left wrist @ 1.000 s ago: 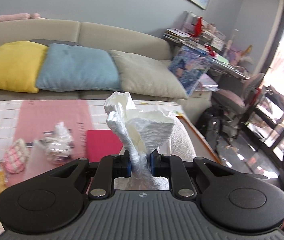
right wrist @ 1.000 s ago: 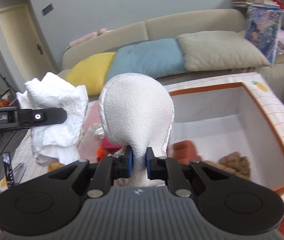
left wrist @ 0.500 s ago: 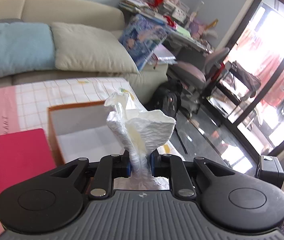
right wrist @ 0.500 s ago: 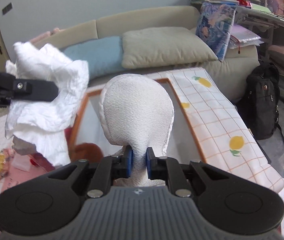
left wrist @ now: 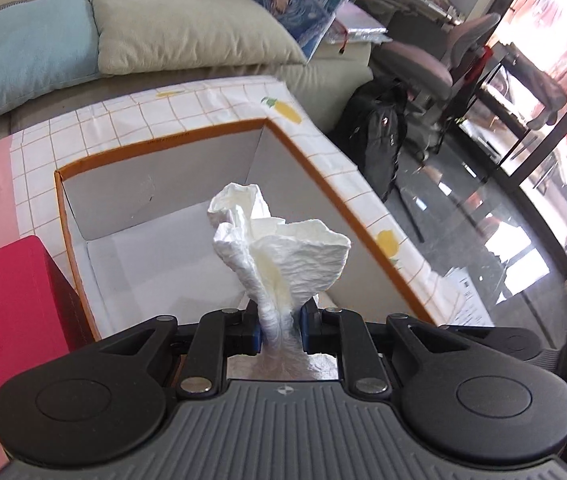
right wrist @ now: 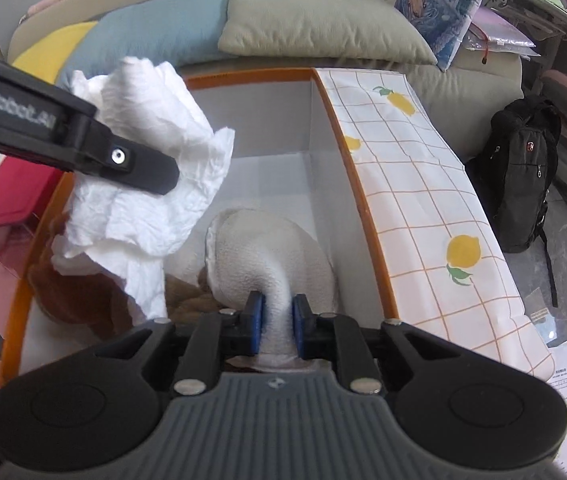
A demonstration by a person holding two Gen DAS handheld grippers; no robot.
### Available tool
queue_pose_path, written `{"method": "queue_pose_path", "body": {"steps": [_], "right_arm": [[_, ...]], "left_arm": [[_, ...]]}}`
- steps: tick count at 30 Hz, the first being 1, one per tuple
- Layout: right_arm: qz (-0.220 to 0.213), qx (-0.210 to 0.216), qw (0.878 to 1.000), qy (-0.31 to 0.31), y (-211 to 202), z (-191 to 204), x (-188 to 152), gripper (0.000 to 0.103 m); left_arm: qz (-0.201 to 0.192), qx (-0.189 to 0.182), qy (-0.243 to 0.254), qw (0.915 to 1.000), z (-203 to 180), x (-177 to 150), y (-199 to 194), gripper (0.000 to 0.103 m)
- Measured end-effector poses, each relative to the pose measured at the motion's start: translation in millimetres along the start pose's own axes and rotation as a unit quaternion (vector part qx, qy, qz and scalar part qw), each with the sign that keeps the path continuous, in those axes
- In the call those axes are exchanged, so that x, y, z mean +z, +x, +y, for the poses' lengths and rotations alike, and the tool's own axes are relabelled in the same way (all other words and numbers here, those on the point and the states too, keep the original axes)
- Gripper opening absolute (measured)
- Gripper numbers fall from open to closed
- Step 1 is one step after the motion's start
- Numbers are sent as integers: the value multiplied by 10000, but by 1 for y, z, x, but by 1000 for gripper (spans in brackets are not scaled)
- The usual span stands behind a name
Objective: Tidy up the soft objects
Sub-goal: 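Carry the tissue and slipper into the orange-rimmed box and release both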
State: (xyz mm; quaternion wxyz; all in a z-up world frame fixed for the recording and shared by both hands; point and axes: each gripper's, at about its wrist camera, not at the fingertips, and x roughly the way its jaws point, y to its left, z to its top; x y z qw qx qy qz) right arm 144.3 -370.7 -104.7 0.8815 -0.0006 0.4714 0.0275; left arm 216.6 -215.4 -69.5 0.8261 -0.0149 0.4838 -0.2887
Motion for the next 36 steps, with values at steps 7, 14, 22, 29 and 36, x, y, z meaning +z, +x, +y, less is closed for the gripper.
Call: {"method": "queue_pose_path", "body": {"steps": [7,14,22,29,36], "right_arm": [[44,-50,9998,-177,5,4,3,18],[63,-94,9995,-288,5,10,3,24],[-10,-140,9991,-407,-4,20,3,56],[-188,-271,9985,-434,-25,21,9,70],[-373,-366,9974,-491,-51,28,12,80]], "left_arm": [[221,66,43,9997,2,-2,20,22],[200,450,292,9984,-1,-7,22,40],[-150,559,413,9975,-2,-8,-1,81],[-542,400,237,9974,-1,0,-35,88],[-792,186,294,9963,-9,-2,-72,88]]}}
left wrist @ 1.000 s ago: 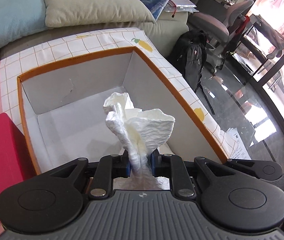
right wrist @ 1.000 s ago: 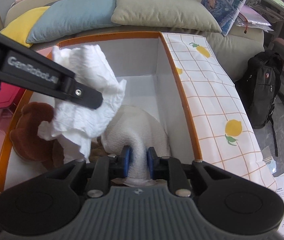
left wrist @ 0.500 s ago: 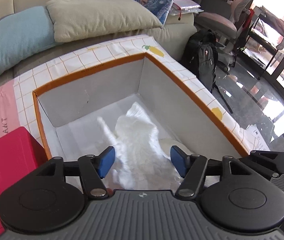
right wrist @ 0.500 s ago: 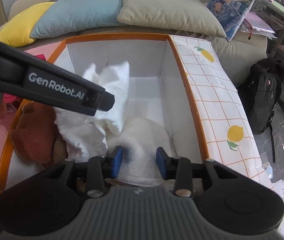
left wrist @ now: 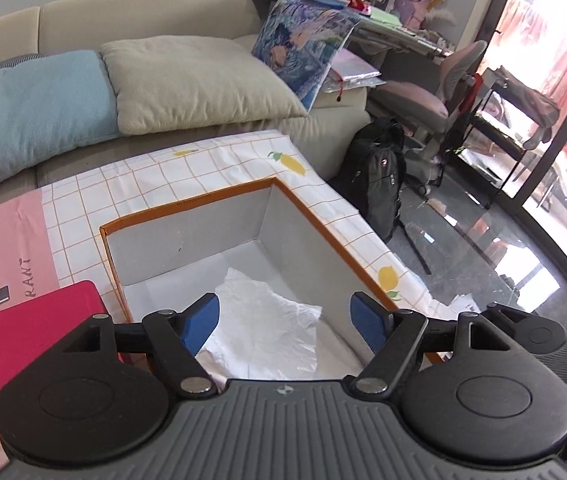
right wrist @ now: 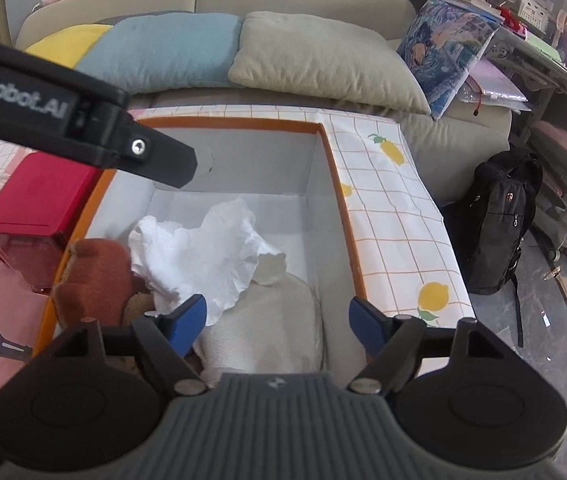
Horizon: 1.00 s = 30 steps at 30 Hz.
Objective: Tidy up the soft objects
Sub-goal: 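Carry the tissue and slipper into the orange-rimmed box and release both, then move the right tool to the pink cloth and grasp it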
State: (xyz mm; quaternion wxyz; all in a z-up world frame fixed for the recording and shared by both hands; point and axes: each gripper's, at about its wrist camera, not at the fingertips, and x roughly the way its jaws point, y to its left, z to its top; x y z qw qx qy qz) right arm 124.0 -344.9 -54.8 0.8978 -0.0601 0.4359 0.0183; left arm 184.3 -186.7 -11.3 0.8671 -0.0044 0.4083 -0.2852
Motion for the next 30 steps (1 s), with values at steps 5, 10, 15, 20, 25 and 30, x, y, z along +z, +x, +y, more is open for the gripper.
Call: {"method": "queue_pose_path", "body": {"steps": [5,10,15,20,25,30], "right_arm": [[-151,79,9999,9,-21,12,-3,80],[-306,275,9988,247,-39,28,-5,80],[-450,627,9953,583,-53,54,-8,81],[-376,1033,9916,685,-55,92,-12,81],[-77,1462,9881,472,-50,136,-19,89],[150,1518,9883,-87,-43,174,-22,89]], "left_arm": [[-264,161,158,9994,0,-9,-34,88],[-483,407,354,9974,8,-31,-69,88],[-575,666,186,9959,31,-62,-100,87],[-512,1021,-272,9931,66,-97,-124,87],[-218,1249,-800,9887,100,-133,-133,87],[-12,1332,-1380,9814,133,-164,-142,85]]}}
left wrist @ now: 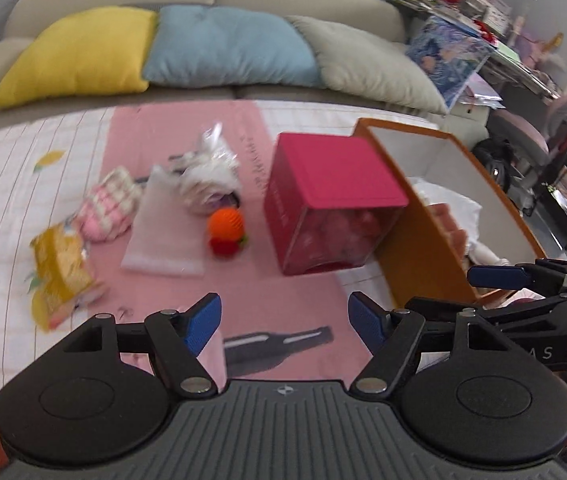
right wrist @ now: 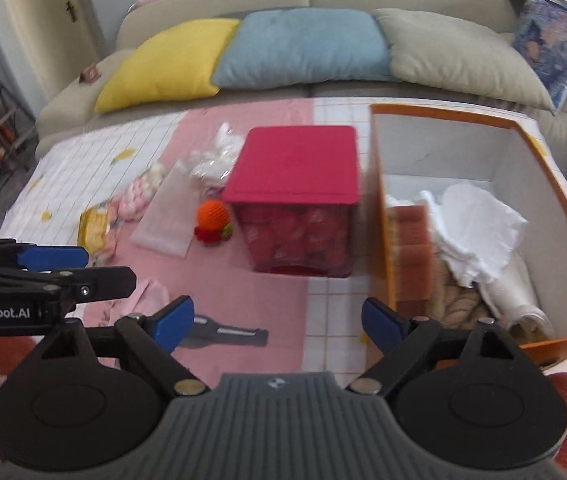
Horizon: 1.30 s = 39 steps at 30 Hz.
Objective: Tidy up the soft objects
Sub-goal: 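Move the right tool to the pink cloth and grasp it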
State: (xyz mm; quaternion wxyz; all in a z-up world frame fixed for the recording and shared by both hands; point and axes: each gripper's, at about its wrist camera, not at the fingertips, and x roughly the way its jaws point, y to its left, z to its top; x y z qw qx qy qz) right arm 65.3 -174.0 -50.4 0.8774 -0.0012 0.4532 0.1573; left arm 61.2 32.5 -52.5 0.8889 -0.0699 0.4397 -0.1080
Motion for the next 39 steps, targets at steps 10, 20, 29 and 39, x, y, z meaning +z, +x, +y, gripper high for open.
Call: {"method": "queue_pose_path", "body": {"steps": [10,20,29,39], "right_arm": [[425,173,9963,-732,50,43,7,89],[1058,446,9873,-1099,109,79,3,87],[1356,832,9785,-1315,143,108,0,88],[1499,861,9684,-1796,176,148,-9,85]], "left_arm": [[-131,-75,-850,9963,59,-14,-1,85],[73,-41,-1430,9897,96,-25,13,82],[255,212,-1771,9836,117,-29,25,78],[301,316,-1951,9798,125,-29,29,77]]}}
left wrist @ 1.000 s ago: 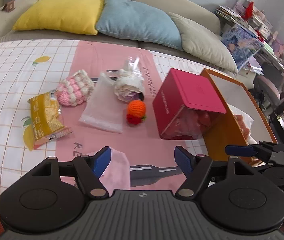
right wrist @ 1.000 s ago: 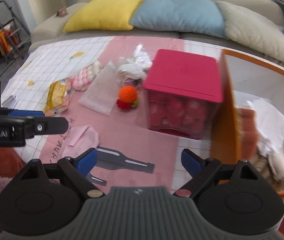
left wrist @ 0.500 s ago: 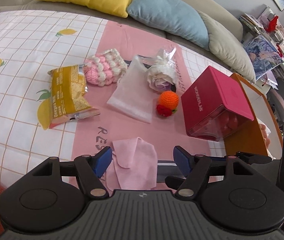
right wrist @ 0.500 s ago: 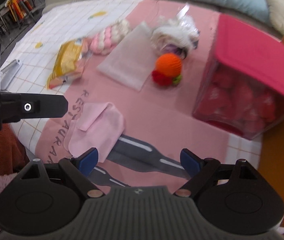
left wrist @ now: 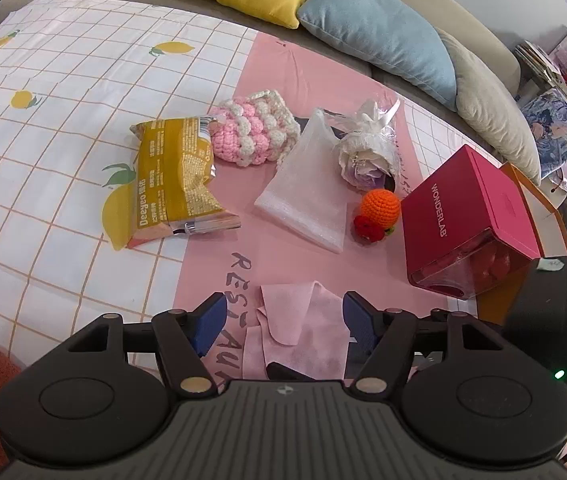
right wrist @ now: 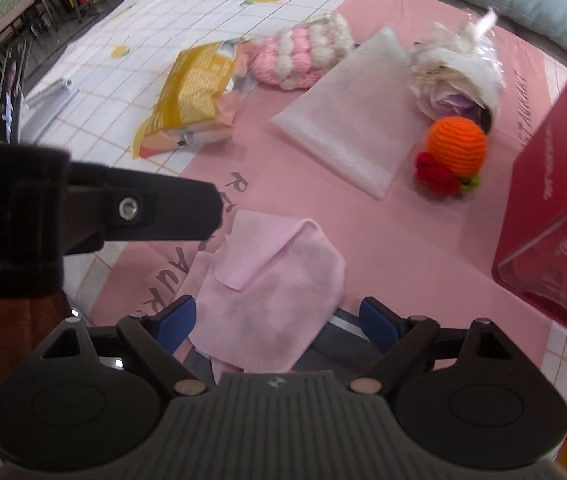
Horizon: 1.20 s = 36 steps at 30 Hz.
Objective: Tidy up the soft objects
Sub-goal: 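Move the right tool to the pink cloth and grasp it, then grasp the white mesh bag with the left tool while the right tool holds the pink cloth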
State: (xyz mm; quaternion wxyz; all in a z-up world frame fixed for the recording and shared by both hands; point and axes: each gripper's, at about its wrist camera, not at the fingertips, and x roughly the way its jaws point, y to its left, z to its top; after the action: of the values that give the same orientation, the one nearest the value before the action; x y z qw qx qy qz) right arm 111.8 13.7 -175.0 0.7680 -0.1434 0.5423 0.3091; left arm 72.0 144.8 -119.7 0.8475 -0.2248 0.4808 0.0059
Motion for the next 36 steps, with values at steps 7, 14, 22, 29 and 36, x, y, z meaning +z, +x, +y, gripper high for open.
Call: {"method": "queue_pose_path", "body": {"steps": [7,14,22,29,36], "right_arm": [[-307,-199,9979,-532,-4,14,-7,51],[-303,95,9986,-420,-12,6,-9,5],[-599,-247,9974,318,-36,-37,0,4],[-745,-690,9932,570,-42,-64,10,4],[-430,-736,9929,829,-23,-79,15,4]], "left_arm": [[3,49,-149,9999,4,1,1,75],[-108,-43,90,9999,-5,3,-2,75],[-313,-72,947,9950,-26,21,11,78],[-390,-130,1388,9895,-34,34,39,86],[-330,19,2102,9771,-48,45,73,87]]}}
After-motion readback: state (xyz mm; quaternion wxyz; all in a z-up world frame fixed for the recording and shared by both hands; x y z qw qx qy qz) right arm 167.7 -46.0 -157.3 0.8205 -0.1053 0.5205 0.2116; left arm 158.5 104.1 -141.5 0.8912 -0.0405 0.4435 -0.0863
